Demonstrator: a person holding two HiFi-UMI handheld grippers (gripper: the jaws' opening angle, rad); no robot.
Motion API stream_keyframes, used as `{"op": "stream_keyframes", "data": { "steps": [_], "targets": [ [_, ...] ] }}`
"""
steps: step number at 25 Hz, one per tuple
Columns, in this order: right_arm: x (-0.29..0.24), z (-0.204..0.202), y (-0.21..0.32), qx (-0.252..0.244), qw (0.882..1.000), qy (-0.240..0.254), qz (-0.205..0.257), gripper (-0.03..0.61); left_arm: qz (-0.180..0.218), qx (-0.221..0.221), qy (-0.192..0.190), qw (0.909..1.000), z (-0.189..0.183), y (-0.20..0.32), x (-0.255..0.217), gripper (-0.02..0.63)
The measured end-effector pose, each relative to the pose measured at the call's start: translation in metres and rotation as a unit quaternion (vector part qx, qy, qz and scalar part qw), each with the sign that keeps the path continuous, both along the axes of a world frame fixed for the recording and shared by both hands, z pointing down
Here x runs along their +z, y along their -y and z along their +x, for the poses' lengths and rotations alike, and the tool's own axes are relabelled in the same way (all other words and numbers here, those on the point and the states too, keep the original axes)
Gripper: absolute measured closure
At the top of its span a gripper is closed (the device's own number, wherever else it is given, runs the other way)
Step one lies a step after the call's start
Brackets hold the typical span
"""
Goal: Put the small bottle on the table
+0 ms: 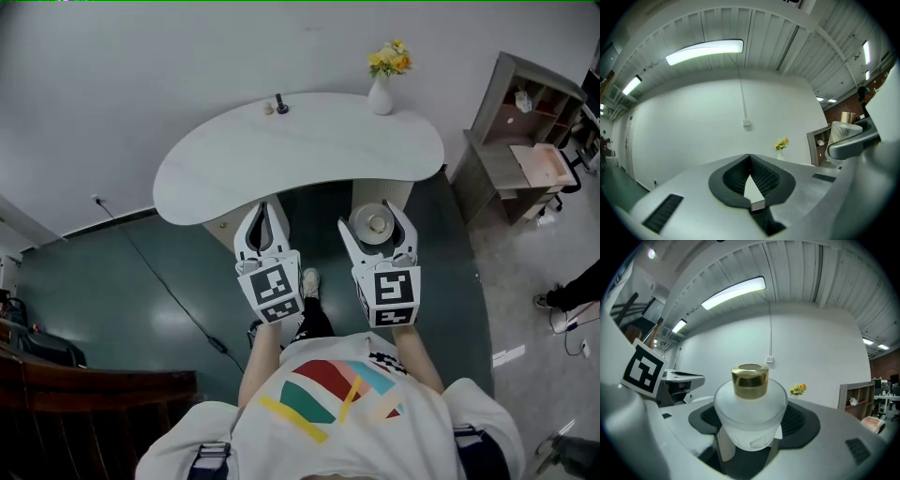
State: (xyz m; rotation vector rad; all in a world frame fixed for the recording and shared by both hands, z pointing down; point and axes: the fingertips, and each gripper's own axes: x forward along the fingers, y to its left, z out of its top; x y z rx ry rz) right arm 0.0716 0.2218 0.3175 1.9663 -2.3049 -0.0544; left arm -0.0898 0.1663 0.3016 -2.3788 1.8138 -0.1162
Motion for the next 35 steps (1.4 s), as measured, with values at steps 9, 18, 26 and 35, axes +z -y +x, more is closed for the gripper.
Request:
{"op": "stream_keyframes", "data": {
  "steps": [9, 18, 26, 35],
  "targets": [
    [0.001, -0.017, 0.082, -0.007, 1.0, -0.001, -0.009, 0.239, -0.022, 0.003, 0.004, 0.9997, -0.005, 0.088, 0.009, 0.597],
    [0.024, -0.034, 0.147, -0.026, 0.999, -0.012, -0.035, 0.239, -0.037, 0.024, -0.032, 0.9985, 0.004, 0.139, 0.035, 0.597],
    [0.034, -0.044, 0.198, -0.038, 0.998, -0.018, -0.05, 0.239, -0.053, 0.014, -0.035, 0.9979, -0.007, 0.19, 0.051, 0.597],
    [0.029, -0.05, 0.308, -0.029, 0.996, -0.004, -0.083, 0.239, -0.075, 0.028, -0.021, 0.9966, -0.008, 0.302, 0.046, 0.597]
  ]
}}
